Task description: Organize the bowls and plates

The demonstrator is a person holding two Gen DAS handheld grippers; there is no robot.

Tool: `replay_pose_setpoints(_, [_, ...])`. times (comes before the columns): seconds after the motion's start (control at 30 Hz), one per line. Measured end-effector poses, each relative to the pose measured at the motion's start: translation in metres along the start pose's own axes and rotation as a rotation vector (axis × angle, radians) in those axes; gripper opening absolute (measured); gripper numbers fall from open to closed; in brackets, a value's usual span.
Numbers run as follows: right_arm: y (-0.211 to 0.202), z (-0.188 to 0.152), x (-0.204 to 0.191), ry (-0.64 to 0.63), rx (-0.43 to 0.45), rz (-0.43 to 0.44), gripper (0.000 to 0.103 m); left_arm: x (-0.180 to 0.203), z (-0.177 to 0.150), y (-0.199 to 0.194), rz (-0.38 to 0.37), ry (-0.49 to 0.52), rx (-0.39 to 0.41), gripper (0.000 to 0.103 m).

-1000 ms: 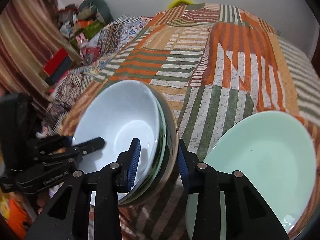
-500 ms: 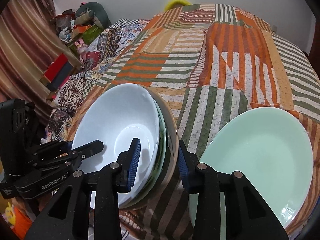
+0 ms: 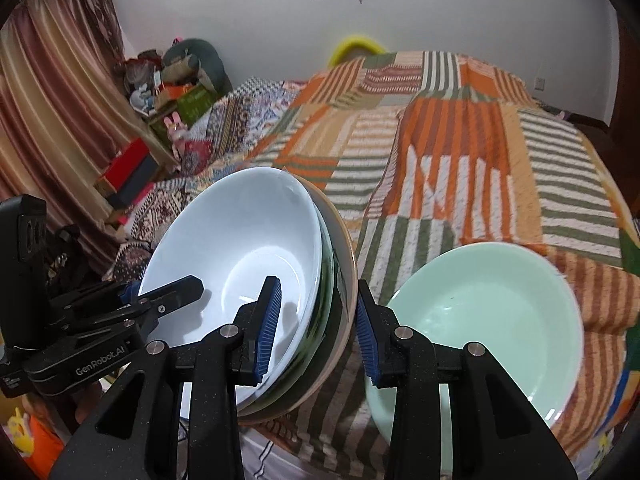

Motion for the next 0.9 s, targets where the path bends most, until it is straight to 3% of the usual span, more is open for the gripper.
replay_pose_setpoints(0.4, [-0.056, 0.007, 0.035, 0.040, 0.108, -0.035, 0.033, 0.064, 0.014, -0.020, -0.052, 0.091, 0.036, 0.032])
replay_pose_setpoints(0.9, [-0.088, -0.006, 0.092, 0.124, 0.148, -0.113, 0.033, 0.135, 0.016, 0.009, -0.107, 0.197, -0.010, 0.032])
Point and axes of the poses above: each gripper's, at about its wrist camera, not at the fingertips, and y roughly the way its jaws point, x to its right, z to its top, the point moved 10 cm from there along y, roughly the way its jaws point, and after that the axes turned 2 degrees about z, right-handed, at the moved point
